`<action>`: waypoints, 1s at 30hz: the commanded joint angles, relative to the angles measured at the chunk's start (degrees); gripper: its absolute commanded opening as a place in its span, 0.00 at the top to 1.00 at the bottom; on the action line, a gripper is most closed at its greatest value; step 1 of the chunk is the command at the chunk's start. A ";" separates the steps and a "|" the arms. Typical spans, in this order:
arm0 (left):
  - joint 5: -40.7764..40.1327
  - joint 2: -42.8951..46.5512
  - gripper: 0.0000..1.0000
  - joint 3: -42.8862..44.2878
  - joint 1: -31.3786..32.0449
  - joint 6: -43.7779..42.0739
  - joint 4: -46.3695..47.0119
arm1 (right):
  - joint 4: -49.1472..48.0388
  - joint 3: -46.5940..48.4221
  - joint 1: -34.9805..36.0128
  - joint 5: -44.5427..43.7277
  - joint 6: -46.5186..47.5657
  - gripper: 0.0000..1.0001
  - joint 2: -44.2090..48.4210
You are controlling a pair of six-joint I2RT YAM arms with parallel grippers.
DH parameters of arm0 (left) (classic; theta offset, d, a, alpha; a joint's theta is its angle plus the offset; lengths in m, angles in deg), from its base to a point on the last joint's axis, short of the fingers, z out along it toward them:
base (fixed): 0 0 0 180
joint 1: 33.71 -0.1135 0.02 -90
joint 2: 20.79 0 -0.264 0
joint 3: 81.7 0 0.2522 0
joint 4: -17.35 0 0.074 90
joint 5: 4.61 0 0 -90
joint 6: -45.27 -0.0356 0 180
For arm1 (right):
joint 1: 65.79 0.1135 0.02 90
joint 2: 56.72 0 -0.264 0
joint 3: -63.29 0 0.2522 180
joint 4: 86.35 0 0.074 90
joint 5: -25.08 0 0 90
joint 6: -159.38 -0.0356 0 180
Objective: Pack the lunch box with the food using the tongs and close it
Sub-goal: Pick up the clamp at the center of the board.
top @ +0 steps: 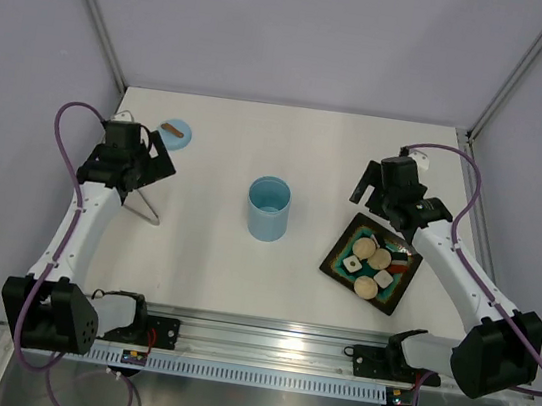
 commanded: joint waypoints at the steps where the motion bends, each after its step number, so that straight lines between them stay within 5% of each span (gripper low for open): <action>1: -2.94 -1.57 0.01 1.45 0.00 0.28 -0.99 | -2.94 -0.13 -0.21 1.37 0.80 0.00 1.82; 15: -13.85 -16.94 0.02 11.37 0.00 3.54 -11.55 | -2.50 -0.74 -0.12 3.66 0.63 0.01 2.61; 30: -3.57 -30.31 0.33 11.29 -5.62 1.43 -1.19 | -3.20 -4.96 -0.12 5.68 -0.87 0.00 4.98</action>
